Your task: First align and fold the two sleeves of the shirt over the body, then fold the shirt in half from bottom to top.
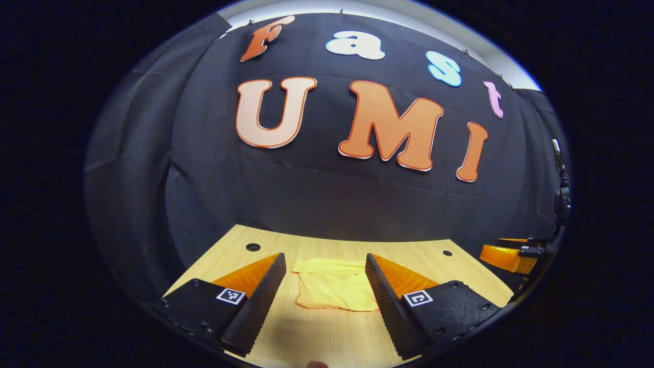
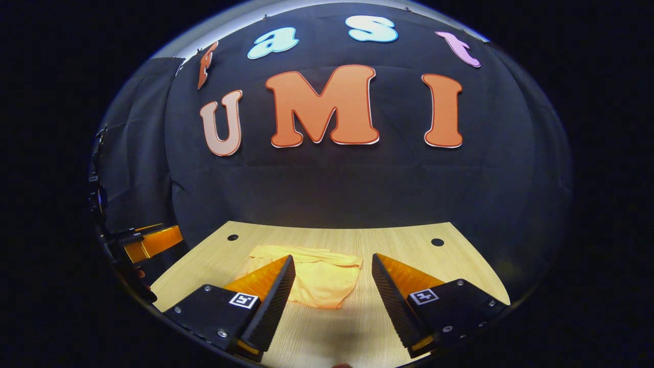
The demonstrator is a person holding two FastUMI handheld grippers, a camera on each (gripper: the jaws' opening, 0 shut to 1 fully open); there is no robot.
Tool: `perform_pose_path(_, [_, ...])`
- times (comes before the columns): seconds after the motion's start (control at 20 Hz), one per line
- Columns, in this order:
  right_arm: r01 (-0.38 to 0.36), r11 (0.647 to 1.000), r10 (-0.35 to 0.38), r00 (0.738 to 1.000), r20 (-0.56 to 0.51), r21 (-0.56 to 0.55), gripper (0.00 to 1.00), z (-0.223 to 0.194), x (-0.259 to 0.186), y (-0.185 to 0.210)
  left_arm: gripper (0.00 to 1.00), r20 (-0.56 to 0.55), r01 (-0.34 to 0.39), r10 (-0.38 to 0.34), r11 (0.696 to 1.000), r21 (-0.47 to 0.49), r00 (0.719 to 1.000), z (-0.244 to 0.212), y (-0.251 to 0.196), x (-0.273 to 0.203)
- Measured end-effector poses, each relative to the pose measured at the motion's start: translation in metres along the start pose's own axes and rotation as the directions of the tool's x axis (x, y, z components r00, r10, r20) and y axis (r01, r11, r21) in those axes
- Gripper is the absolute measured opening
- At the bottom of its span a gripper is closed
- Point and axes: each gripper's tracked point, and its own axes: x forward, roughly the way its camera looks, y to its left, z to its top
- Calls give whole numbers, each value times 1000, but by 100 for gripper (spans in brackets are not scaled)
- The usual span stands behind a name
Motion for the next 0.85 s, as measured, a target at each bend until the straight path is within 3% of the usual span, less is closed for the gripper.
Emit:
perform_pose_path(0.5, [-13, 1000, 12, 1000, -10, -25, 92, -23, -29, 9, 96, -44, 7, -7, 1000, 6, 999, -29, -24, -36])
perform_pose_path(0.85, [-90, 994, 92, 995, 37, -60, 95, -18, -41, 29, 96, -18, -16, 16, 1000, 14, 1000, -27, -30, -58])
